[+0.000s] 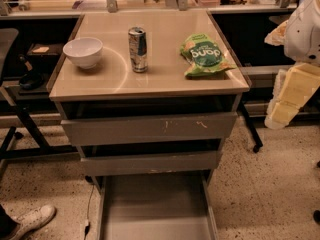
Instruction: Place redbull can into bottom drawer
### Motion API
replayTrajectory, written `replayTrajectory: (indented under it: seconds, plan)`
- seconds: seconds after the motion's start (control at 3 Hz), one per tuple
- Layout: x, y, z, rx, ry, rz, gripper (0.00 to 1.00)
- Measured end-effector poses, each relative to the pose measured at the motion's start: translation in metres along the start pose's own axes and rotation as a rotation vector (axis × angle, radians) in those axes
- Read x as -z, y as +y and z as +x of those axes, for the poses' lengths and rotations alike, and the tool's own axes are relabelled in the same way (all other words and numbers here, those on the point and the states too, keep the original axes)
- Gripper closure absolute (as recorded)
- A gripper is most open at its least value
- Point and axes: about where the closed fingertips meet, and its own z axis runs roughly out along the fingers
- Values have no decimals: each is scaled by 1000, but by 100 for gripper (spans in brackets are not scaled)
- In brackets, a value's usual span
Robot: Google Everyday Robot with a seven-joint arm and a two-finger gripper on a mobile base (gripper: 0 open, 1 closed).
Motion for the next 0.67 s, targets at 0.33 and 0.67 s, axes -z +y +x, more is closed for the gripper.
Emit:
replayTrajectory:
  seconds: [0.33,0.67]
  plan:
    - [-20,-20,-27,18,-35,-2,0]
    - [-47,-45,-55,7,-102,-38,0]
